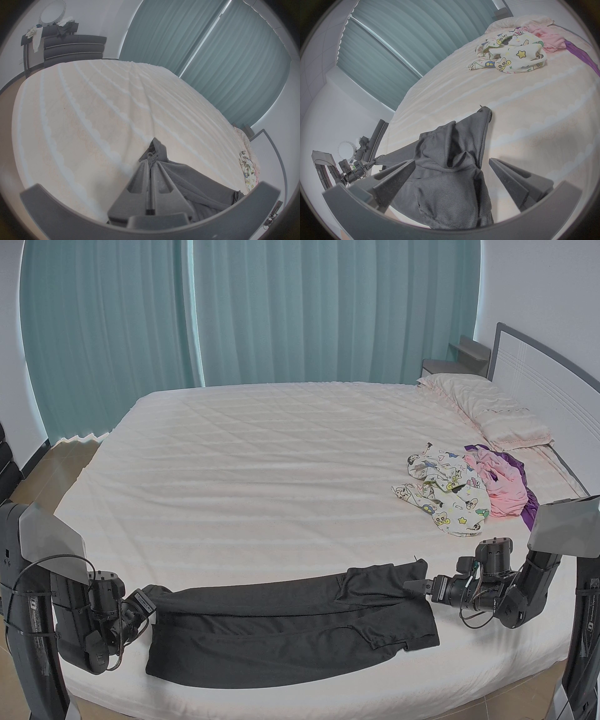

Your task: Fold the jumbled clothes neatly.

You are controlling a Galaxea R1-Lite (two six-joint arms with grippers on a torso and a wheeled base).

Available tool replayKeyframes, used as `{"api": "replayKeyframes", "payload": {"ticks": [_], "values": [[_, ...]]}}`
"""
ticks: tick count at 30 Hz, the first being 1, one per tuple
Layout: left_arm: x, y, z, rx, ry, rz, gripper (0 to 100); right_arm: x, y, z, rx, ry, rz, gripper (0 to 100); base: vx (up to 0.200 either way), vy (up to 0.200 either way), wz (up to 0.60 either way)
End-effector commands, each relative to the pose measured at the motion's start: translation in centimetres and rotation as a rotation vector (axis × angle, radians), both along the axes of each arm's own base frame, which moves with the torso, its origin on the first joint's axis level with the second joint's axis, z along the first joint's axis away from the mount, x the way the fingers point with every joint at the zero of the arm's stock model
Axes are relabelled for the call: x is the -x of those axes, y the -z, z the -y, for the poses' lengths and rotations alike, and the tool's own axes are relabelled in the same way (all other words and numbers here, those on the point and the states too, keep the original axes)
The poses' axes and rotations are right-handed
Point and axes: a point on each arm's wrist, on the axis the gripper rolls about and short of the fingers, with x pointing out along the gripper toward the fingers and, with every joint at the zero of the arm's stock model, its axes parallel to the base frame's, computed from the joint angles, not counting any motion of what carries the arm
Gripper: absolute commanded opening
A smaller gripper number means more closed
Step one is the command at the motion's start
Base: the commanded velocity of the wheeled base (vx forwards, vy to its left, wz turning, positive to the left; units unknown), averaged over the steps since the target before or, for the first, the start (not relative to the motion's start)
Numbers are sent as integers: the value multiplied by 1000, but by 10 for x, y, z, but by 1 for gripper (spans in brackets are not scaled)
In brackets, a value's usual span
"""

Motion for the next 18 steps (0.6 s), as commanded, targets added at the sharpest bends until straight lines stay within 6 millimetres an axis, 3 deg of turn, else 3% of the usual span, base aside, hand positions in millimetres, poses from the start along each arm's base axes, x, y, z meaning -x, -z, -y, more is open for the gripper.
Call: {"api": "replayKeyframes", "payload": {"ticks": [1, 9, 18], "values": [[-4, -10, 0, 0, 2, 54, 0, 0, 1, 0, 0, 1, -2, 100, 0, 0, 0], [-10, -7, -1, 13, -4, 66, 0, -6, 0, -5, -45, 70, -46, 100, 0, 0, 0], [-11, -10, -1, 62, -33, 87, 0, -15, 17, -15, -24, 65, -77, 100, 0, 0, 0]]}}
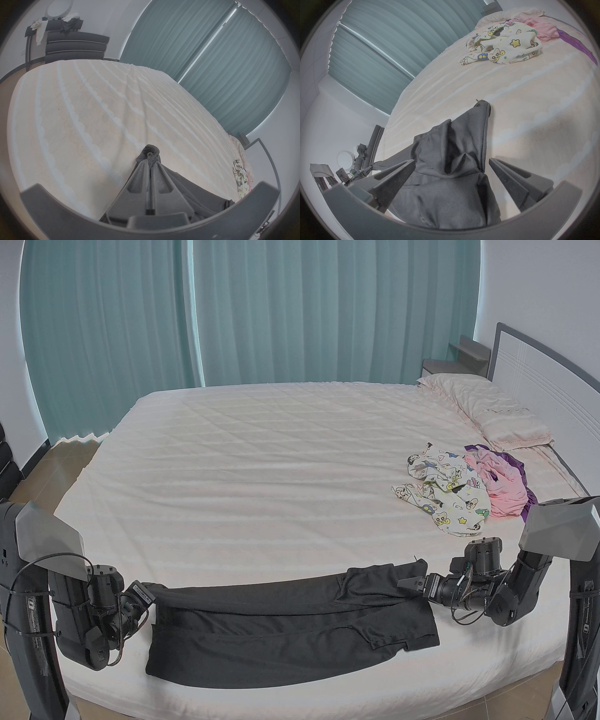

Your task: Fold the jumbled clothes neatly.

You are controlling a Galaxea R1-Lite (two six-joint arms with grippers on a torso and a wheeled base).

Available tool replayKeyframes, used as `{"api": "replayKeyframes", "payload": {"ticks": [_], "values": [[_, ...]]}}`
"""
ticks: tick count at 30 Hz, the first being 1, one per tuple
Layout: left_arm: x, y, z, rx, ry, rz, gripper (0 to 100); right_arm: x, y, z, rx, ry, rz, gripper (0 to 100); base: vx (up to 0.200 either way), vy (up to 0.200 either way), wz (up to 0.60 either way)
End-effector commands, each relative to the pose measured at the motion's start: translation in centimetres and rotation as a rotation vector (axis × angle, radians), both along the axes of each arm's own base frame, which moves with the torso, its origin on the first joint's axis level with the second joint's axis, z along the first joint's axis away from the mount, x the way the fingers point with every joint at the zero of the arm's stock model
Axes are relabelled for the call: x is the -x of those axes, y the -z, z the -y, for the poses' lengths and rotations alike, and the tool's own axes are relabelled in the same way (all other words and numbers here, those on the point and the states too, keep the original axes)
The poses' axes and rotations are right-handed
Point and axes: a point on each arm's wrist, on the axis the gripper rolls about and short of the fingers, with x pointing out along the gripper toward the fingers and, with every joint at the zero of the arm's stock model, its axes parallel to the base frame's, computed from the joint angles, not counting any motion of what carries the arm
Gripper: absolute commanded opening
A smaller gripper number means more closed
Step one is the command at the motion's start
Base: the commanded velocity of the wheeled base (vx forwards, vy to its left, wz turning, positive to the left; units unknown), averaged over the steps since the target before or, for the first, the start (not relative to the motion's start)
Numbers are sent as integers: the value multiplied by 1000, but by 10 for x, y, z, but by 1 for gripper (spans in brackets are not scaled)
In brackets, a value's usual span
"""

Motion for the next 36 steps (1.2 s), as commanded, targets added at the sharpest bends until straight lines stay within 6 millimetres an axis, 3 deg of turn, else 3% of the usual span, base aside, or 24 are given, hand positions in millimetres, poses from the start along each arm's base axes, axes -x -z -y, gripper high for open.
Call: {"api": "replayKeyframes", "payload": {"ticks": [1, 2, 3, 10, 20, 29, 36], "values": [[-2, -4, 0, 12, -9, 31, 0, -9, 12, -4, 10, 4, -4, 100, 0, 0, 0], [-2, -4, 0, 12, -9, 31, 0, -10, 14, -4, 13, 8, -5, 100, 0, 0, 0], [-2, -4, 0, 16, -9, 34, 0, -15, 17, -4, 27, 29, -1, 0, 0, 0, 0], [-4, -4, 0, 18, -9, 41, 0, -18, 18, -4, 48, 54, -5, 0, 0, 0, 0], [-10, -11, -13, 45, -71, 88, 0, -21, -2, 0, -15, 108, 26, 0, 0, 0, 0], [-9, -9, -17, 45, -84, 79, 0, -21, -8, 4, -22, 119, 52, 0, 0, 0, 0], [-7, -7, -18, 46, -88, 65, 0, -13, -11, 8, -12, 115, 43, 0, 0, 0, 0]]}}
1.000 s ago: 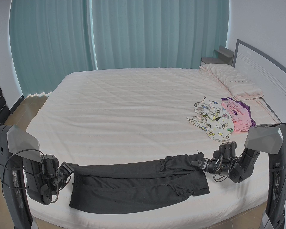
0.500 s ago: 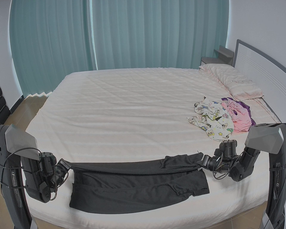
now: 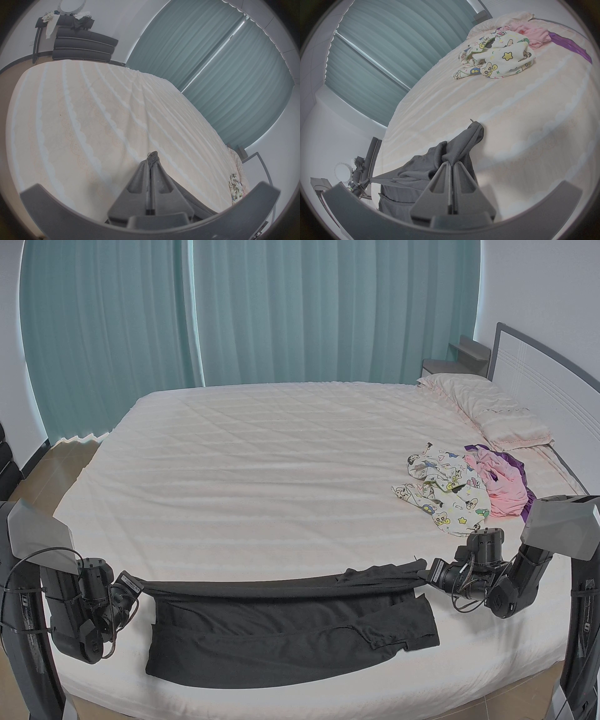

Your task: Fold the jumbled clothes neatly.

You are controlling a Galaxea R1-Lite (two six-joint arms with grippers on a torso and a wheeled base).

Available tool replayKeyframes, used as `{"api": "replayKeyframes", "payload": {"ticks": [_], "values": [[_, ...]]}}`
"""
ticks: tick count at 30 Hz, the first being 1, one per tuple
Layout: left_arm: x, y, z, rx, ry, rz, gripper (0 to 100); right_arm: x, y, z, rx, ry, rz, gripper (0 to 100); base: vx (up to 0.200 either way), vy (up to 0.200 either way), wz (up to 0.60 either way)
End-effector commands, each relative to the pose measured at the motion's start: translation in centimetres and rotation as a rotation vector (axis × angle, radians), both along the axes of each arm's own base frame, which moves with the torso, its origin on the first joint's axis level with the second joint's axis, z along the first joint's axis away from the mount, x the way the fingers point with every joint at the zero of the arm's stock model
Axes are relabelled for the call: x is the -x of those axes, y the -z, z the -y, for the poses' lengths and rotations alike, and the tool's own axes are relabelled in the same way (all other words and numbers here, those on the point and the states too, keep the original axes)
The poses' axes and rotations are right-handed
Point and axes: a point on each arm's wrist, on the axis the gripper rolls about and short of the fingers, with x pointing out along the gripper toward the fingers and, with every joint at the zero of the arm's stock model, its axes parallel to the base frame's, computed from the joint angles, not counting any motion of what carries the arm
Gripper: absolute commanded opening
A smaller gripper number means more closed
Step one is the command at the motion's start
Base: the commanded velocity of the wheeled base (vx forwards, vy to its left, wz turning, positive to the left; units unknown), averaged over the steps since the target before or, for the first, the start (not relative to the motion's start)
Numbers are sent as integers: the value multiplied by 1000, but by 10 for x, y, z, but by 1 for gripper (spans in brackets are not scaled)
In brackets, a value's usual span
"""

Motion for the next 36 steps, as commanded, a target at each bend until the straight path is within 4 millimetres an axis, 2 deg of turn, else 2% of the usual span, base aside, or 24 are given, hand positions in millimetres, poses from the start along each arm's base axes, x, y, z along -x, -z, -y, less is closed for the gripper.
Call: {"api": "replayKeyframes", "payload": {"ticks": [1, 6, 14, 15, 16, 17, 22, 28, 34, 36], "values": [[1, 2, -1, 1, -2, 0, 0, 7, -3, 2, 12, -7, -7, 0, 0, 0, 0], [9, 17, -3, 21, 30, -76, 0, 15, 3, 3, 67, -44, -22, 0, 0, 0, 0], [25, 29, 0, -1, 109, -178, 0, 23, 10, 4, 119, -83, -39, 0, 0, 0, 0], [29, 33, 0, -16, 124, -207, 0, 25, 11, 5, 138, -98, -41, 100, 0, 0, 0], [31, 34, 0, -22, 129, -219, 0, 26, 12, 6, 148, -104, -42, 100, 0, 0, 0], [34, 35, 0, -33, 138, -236, 100, 27, 11, 6, 159, -113, -38, 100, 0, 0, 0], [40, 32, 1, -34, 141, -250, 100, 28, 7, 7, 165, -110, -25, 100, 0, 0, 0], [39, 3, -2, -44, 127, -140, 100, 24, -12, 12, 157, -87, 35, 100, 0, 0, 0], [33, -20, -1, -28, 176, -28, 100, 23, -9, 12, 154, -83, 30, 100, 0, 0, 0], [21, -24, -2, -31, 186, 19, 100, 23, -8, 11, 153, -89, 29, 100, 0, 0, 0]]}}
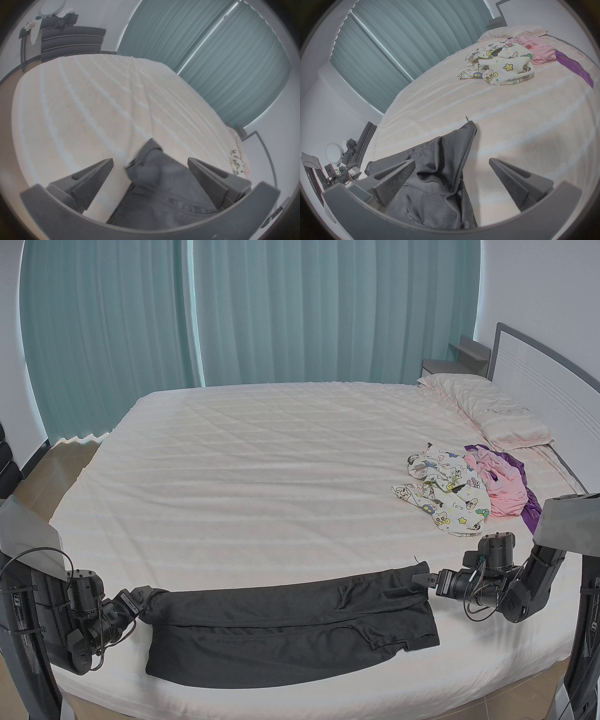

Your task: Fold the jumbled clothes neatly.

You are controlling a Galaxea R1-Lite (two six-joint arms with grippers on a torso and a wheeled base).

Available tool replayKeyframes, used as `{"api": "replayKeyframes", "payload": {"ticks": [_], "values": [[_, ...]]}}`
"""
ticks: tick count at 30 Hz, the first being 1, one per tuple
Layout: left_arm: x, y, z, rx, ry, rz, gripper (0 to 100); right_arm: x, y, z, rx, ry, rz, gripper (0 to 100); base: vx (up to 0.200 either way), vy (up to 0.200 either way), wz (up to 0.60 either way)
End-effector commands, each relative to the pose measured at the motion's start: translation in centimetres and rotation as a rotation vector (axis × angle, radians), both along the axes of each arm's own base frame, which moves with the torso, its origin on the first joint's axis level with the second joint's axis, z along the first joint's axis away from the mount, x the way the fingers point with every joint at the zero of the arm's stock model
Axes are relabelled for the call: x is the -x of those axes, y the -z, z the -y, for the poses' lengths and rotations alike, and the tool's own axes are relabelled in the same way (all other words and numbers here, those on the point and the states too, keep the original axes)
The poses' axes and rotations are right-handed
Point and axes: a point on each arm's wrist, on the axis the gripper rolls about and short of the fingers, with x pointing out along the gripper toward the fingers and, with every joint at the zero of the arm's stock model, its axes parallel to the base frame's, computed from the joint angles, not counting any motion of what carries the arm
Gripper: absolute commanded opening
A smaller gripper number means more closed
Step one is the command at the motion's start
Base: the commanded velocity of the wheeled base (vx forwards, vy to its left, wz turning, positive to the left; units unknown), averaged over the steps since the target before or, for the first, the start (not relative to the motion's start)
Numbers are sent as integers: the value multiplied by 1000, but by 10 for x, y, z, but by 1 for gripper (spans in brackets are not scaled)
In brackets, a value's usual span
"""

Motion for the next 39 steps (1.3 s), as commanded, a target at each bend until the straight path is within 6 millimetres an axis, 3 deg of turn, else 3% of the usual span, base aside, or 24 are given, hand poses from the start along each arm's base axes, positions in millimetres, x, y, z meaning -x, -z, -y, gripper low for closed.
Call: {"api": "replayKeyframes", "payload": {"ticks": [1, 6, 12, 16, 26, 27, 30, 39], "values": [[-19, -21, -1, -3, 15, 137, 100, -1, -2, -1, -4, -3, 7, 100, 0, 0, 0], [-37, -11, -3, -5, 29, 74, 100, -1, -1, -2, -5, -7, 6, 100, 0, 0, 0], [-72, 0, -6, -9, 39, -15, 100, -1, 3, -2, -4, -7, -3, 100, 0, 0, 0], [-77, 13, -2, -90, 121, -119, 100, -1, 3, -3, -5, -10, -5, 100, 0, 0, 0], [-90, 29, 3, -110, 151, -136, 100, -1, 8, -3, -2, -9, -16, 100, 0, 0, 0], [-90, 29, 3, -110, 151, -136, 0, -1, 8, -3, -2, -9, -16, 100, 0, 0, 0], [-89, 39, 2, -116, 154, -164, 0, -3, 7, -3, -4, -6, -12, 100, 0, 0, 0], [-95, 30, -11, -131, 92, -130, 0, -2, 10, -4, -1, -9, -19, 100, 0, 0, 0]]}}
